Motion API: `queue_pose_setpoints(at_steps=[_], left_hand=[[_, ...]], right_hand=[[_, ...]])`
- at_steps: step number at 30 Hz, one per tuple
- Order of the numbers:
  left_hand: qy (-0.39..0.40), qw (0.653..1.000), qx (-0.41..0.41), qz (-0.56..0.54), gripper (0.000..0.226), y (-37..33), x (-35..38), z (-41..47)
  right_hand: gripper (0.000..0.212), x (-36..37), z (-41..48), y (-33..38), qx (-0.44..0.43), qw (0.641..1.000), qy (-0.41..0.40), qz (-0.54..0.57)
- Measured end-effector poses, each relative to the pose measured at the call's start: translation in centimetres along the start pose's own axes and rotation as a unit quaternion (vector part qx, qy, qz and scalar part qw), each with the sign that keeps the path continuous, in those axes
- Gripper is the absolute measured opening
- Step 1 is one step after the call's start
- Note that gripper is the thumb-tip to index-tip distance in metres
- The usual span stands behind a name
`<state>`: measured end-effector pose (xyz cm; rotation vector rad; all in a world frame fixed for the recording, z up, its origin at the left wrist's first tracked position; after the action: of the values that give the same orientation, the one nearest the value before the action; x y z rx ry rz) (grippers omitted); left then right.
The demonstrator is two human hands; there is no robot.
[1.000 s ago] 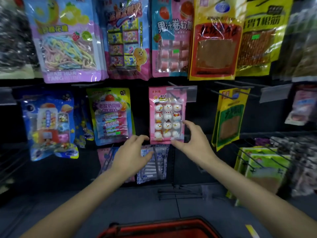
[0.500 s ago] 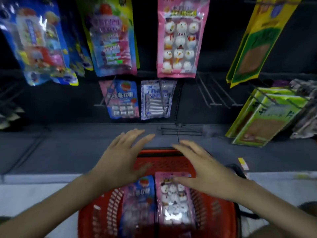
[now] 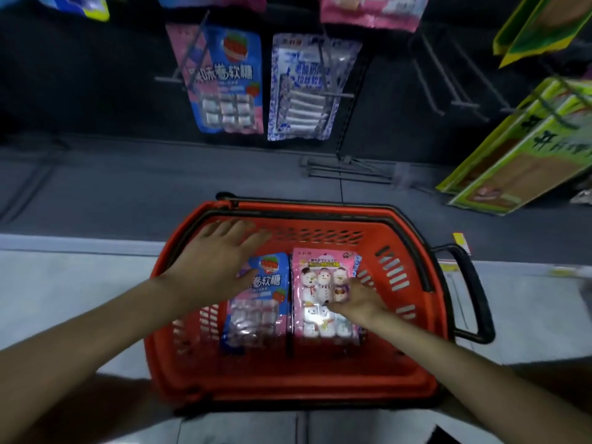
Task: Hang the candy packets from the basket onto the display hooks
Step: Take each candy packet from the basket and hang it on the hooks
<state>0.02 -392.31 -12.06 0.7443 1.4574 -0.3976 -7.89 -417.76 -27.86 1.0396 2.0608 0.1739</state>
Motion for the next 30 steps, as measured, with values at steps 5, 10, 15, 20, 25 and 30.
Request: queue_pose_setpoints(at_steps=[5, 10, 15, 20, 25, 30], left_hand=[[0.024, 1.0, 0.003, 0.001, 0.063, 0.1, 0.6, 0.4], [0.037, 0.999, -0.005, -0.009, 0.061, 0.7, 0.8, 1.0], [0.06, 0.998, -0.005, -0.017, 0.058, 1.2, 0.8, 1.2], [0.068, 0.997, -0.011, -0.019, 0.058, 1.2, 0.3, 1.2], [0.075, 0.988, -0.059, -0.122, 0.078, 1.2, -0.8, 1.5], [0.093, 0.907, -0.147, -0.384, 0.109, 1.7, -1.1, 2.2]], right_hand=[[0.118, 2.8, 2.2, -1.8, 0.084, 0.992, -0.052, 0.074], [0.133, 3.2, 3.0, -2.4, 0.122, 0.976, -0.127, 0.126], [0.102, 3.6, 2.8, -2.5, 0.122, 0.956, -0.096, 0.251], [0.078, 2.8, 1.2, -1.0, 0.03, 0.945, -0.077, 0.317], [0.048, -0.8, -2.4, 3.2, -0.092, 0.926, -0.039, 0.365], [0.048, -6.6, -6.8, 7.4, -0.175, 0.888, -0.033, 0.424]])
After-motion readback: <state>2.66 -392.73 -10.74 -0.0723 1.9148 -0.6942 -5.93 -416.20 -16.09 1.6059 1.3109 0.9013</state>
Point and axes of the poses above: each hand's wrist, its own z-axis towards the middle knuckle, its own x-axis out of the palm, y = z × x, the point moved 10 cm from there along z, towards the middle knuckle, and after that the axes turned 15 degrees about z, right-handed, at the moved point
